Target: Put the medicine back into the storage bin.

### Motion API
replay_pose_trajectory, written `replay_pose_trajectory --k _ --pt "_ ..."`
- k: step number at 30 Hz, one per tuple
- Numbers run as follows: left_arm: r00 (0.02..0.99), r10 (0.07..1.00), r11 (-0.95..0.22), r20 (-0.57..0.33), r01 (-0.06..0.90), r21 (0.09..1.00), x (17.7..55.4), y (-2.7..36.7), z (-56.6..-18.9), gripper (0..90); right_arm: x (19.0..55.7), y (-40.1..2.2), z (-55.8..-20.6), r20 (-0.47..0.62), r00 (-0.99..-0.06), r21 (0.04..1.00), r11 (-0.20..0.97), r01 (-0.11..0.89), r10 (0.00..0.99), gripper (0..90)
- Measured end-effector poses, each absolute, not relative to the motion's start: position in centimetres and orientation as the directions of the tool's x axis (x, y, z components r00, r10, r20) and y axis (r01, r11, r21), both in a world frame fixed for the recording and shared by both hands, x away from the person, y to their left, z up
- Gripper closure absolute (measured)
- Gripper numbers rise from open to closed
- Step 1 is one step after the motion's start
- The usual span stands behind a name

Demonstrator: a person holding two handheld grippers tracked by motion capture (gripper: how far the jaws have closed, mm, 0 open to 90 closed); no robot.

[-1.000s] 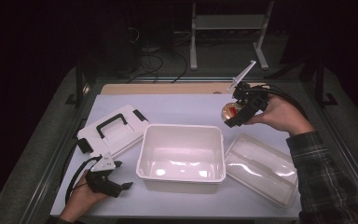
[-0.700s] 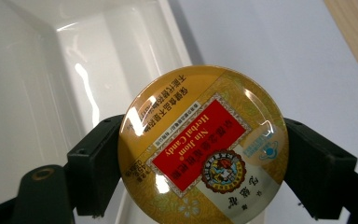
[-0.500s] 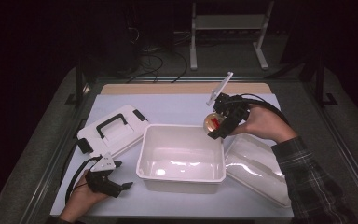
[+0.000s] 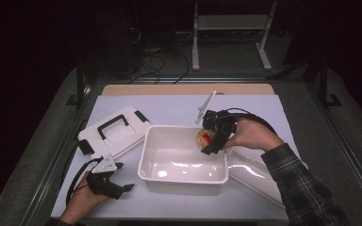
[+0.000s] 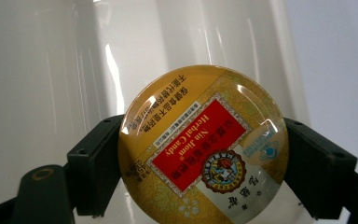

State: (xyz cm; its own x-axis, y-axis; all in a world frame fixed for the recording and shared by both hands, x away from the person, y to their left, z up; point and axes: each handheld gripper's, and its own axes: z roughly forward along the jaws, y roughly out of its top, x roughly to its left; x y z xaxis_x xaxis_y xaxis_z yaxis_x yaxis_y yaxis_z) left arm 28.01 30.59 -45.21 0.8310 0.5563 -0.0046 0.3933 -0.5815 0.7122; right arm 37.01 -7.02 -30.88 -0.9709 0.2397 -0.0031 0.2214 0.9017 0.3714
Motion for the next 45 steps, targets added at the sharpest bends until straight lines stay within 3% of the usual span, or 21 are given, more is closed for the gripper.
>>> replay_pose_trajectory --k 17,33,45 --pt "0.831 0.556 -0.581 -0.005 0.393 0.713 28.0 30.6 -45.2 8.3 36.7 -6.5 -33.7 -0.015 -0.978 0.275 0.941 0.197 0.209 19.8" --pt "0.831 0.556 -0.581 -0.005 0.393 0.712 28.0 30.6 -45.2 8.3 36.7 -6.5 -34.1 -0.007 -0.975 0.256 0.943 0.213 0.222 18.2" --pt "0.832 0.555 -0.582 -0.005 0.393 0.711 28.0 30.6 -45.2 8.3 36.4 -8.0 -31.6 -0.013 -0.963 0.370 0.895 0.247 0.271 15.2"
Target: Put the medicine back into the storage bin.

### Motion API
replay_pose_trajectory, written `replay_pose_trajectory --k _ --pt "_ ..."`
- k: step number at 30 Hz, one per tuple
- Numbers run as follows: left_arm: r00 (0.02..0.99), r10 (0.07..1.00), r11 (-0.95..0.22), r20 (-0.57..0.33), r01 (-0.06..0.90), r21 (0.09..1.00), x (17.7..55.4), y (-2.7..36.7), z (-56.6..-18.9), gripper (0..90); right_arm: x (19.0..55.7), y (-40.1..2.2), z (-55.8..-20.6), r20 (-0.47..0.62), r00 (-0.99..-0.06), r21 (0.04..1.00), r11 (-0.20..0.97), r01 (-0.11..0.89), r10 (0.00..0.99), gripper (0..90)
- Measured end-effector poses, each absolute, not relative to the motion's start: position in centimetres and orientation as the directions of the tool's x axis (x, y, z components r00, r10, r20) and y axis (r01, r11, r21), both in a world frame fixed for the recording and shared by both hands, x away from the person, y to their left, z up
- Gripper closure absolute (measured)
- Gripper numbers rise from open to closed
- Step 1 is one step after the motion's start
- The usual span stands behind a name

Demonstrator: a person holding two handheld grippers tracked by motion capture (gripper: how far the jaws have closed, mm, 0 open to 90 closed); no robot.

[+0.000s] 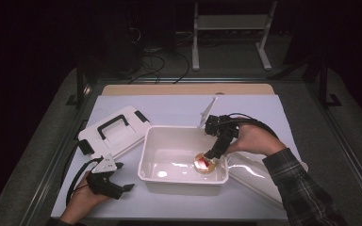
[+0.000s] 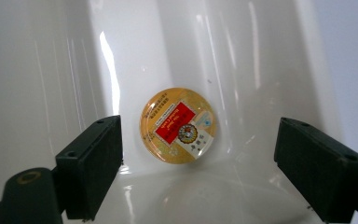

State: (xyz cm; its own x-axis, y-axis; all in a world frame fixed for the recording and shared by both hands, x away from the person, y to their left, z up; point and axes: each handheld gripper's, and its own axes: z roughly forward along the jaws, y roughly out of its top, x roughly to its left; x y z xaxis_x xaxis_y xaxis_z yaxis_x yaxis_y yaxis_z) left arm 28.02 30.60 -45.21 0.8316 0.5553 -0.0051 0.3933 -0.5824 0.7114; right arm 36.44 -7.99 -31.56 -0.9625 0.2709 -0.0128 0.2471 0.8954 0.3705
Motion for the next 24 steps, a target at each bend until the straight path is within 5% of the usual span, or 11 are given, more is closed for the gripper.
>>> replay_pose_trajectory --k 8,24 --pt "0.832 0.555 -0.583 -0.005 0.393 0.711 28.0 30.6 -45.2 8.2 35.9 -10.7 -29.1 -0.032 -0.942 0.463 0.840 0.283 0.335 16.9" --pt "0.831 0.556 -0.582 -0.006 0.394 0.712 28.0 30.6 -45.2 8.2 34.5 -16.5 -28.2 -0.046 -0.883 0.504 0.774 0.384 0.467 21.4"
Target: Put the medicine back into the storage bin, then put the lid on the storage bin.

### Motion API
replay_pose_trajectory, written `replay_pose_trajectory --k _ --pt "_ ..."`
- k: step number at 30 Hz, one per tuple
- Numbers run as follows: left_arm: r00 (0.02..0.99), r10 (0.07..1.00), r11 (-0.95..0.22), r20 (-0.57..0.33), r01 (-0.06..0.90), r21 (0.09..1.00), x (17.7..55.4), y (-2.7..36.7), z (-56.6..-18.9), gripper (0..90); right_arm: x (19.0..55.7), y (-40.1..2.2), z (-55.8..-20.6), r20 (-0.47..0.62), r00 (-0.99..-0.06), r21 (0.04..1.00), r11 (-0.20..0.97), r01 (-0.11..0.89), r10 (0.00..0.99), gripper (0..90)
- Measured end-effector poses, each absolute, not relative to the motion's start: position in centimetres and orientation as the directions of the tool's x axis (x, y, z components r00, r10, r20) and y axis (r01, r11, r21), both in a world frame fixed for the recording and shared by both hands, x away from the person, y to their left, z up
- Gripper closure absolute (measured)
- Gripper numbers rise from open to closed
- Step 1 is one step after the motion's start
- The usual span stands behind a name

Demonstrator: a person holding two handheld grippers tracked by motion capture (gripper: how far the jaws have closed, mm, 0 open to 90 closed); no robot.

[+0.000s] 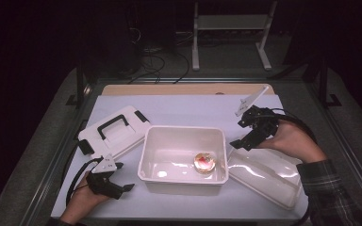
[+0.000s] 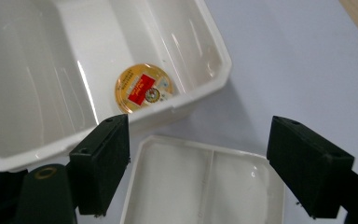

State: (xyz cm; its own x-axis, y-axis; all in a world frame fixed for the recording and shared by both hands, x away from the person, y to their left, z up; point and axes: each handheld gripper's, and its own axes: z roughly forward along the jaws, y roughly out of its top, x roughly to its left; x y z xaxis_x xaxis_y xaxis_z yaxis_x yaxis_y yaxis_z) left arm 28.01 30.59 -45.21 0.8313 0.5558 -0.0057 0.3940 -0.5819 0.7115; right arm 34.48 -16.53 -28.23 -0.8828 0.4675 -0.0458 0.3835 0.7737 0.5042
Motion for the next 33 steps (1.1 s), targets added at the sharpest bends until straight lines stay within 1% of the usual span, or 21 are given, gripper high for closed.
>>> replay_pose_trajectory --k 3,9,19,24,30,33 --pt "0.831 0.556 -0.582 -0.006 0.394 0.712 28.0 30.6 -45.2 8.3 34.3 -17.5 -28.7 -0.034 -0.871 0.510 0.758 0.407 0.490 22.1" --pt "0.831 0.556 -0.582 -0.005 0.393 0.712 28.0 30.6 -45.2 8.2 34.0 -19.4 -30.3 -0.024 -0.844 0.492 0.741 0.456 0.535 22.6" --pt "0.832 0.555 -0.583 -0.005 0.393 0.711 28.0 30.6 -45.2 8.2 33.3 -21.4 -32.8 -0.014 -0.812 0.467 0.722 0.510 0.583 24.2" --pt "0.833 0.554 -0.585 -0.002 0.391 0.710 28.0 30.6 -45.2 8.3 32.9 -22.4 -34.2 -0.005 -0.800 0.457 0.713 0.532 0.600 28.8" --pt "0.832 0.554 -0.585 -0.002 0.391 0.710 28.0 30.6 -45.2 8.2 32.5 -23.5 -35.9 -0.013 -0.785 0.448 0.705 0.549 0.620 39.4" --pt "0.833 0.554 -0.585 -0.003 0.391 0.710 28.0 30.6 -45.2 8.2 32.3 -23.9 -36.8 -0.016 -0.777 0.441 0.702 0.559 0.629 42.8"
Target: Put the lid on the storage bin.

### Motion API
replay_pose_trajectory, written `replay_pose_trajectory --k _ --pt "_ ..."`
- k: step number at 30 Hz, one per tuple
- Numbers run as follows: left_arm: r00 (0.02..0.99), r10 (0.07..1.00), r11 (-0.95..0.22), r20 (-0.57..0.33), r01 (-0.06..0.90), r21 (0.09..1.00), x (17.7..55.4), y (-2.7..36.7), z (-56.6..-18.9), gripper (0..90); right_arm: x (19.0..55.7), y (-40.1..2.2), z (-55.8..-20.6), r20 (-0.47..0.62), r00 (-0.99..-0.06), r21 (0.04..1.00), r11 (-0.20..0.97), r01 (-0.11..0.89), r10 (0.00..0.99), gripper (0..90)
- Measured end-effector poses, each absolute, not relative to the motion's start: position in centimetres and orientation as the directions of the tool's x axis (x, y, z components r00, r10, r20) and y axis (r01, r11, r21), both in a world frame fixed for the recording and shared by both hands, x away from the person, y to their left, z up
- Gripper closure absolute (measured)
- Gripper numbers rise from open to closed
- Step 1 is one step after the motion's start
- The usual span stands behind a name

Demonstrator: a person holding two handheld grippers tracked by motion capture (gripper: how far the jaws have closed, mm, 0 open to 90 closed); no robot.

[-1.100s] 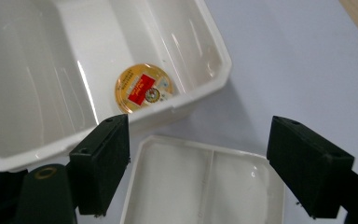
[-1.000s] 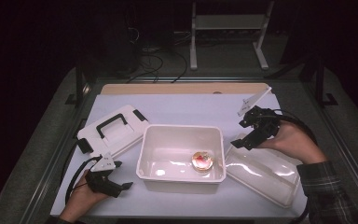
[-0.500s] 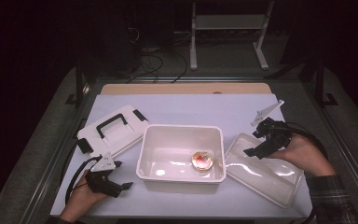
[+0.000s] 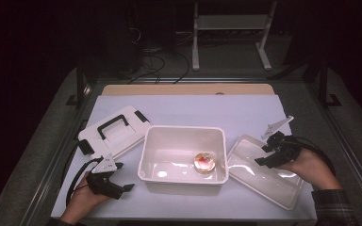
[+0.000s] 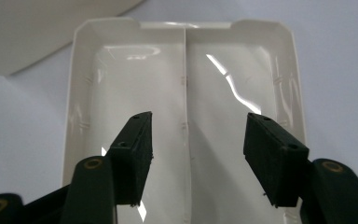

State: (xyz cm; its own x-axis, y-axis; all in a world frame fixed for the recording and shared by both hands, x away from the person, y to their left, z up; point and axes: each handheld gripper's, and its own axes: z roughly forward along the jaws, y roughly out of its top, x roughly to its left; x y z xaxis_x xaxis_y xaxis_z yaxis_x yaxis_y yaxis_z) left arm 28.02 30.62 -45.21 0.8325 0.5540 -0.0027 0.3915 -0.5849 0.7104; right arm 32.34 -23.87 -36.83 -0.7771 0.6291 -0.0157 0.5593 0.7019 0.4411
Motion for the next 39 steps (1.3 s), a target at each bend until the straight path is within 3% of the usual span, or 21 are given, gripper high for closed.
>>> replay_pose_trajectory --k 12,24,29,39 --pt "0.833 0.554 -0.584 -0.003 0.391 0.711 28.0 30.6 -45.2 8.2 31.9 -24.5 -39.7 -0.006 -0.770 0.390 0.711 0.585 0.638 63.1" --pt "0.832 0.554 -0.584 -0.003 0.391 0.711 28.0 30.6 -45.2 8.3 31.5 -24.9 -41.9 0.019 -0.762 0.399 0.694 0.599 0.647 76.0" --pt "0.832 0.554 -0.584 -0.003 0.391 0.711 28.0 30.6 -45.2 8.2 31.5 -25.1 -42.1 0.038 -0.760 0.415 0.681 0.602 0.649 85.8" --pt "0.832 0.554 -0.584 -0.002 0.391 0.711 28.0 30.6 -45.2 8.3 31.7 -24.8 -41.9 0.028 -0.782 0.386 0.715 0.583 0.623 89.2"
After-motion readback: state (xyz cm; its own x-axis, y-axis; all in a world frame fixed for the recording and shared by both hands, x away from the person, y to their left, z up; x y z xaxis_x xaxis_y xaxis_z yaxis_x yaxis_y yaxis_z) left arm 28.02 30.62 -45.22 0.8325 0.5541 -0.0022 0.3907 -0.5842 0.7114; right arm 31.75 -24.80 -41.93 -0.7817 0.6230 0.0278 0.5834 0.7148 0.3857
